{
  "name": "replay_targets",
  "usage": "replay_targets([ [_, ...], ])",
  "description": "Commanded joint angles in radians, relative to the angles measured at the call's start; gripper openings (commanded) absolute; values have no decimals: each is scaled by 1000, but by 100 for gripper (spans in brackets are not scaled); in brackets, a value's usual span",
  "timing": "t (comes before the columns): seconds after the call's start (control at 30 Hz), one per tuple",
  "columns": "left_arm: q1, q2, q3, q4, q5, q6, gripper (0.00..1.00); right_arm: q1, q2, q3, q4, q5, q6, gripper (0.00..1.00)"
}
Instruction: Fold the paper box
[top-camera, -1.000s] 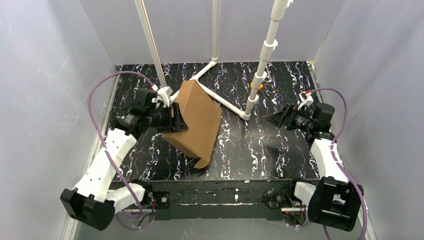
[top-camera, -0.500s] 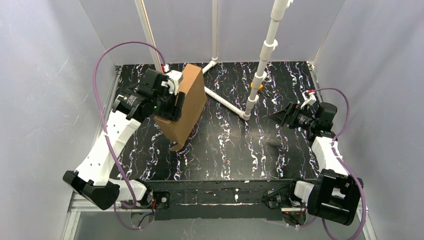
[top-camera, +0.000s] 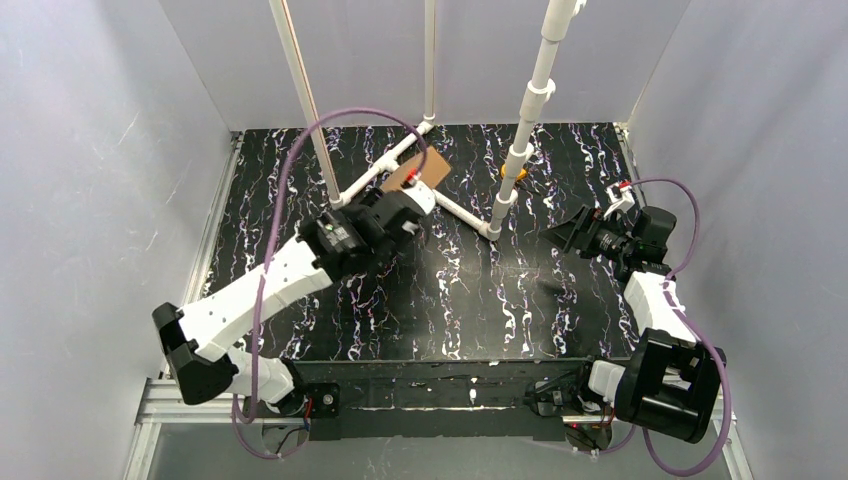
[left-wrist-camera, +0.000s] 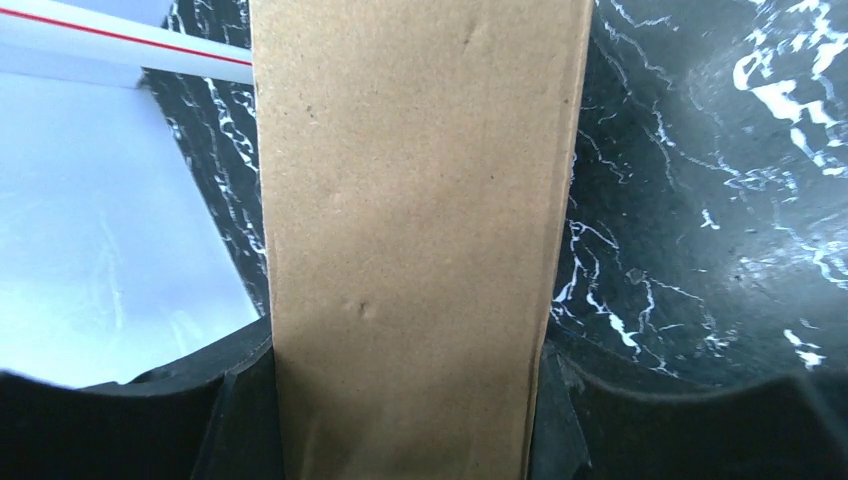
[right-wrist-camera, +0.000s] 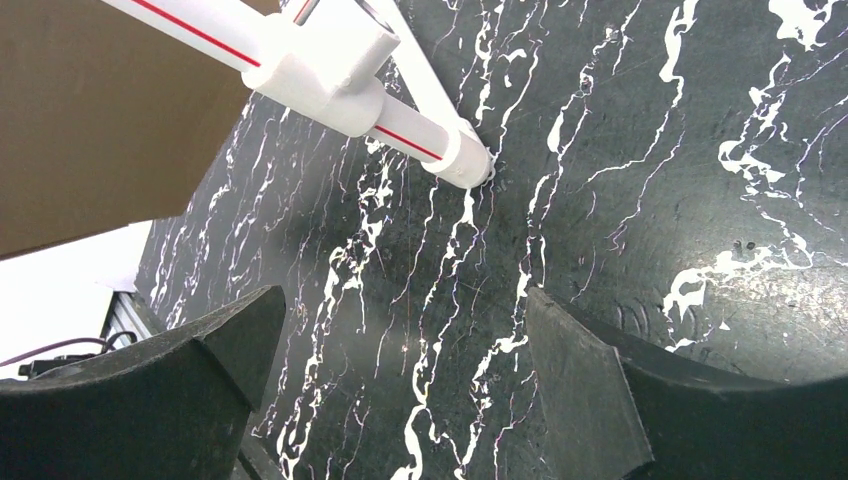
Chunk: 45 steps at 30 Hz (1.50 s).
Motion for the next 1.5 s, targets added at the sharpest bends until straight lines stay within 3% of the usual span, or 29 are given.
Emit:
replay_targets([
  [0.0,-102,8,-104,150,-294,30,0,-13,8,0,47,-21,-17,98],
  [0.23,-231,81,-262,314,-472,5,1,-20,22,-3,52,-27,-15,98],
  [0.47,-301,228,-345,359,-604,-178,4,-25,26,-7,56,-32,-14,98],
  [0.67,-375,389,-302,263,-675,-356,23,-29,29,-7,57,-34,-12,98],
  [0.8,-402,461,-251,150,-639,-490,45,-32,28,-8,58,-35,-12,98],
  [1.03,-444,483,-199,100,-420,-577,95,-39,32,-8,61,-40,-12,98],
  [1.07,-449,480,-191,99,-379,-575,98,-40,32,-9,61,-40,-11,98],
  [1.27,-456,431,-167,102,-53,-546,98,-49,29,-7,61,-43,-9,99],
  [1.47,-452,197,-195,206,327,-442,98,-52,25,-6,55,-43,-20,98],
])
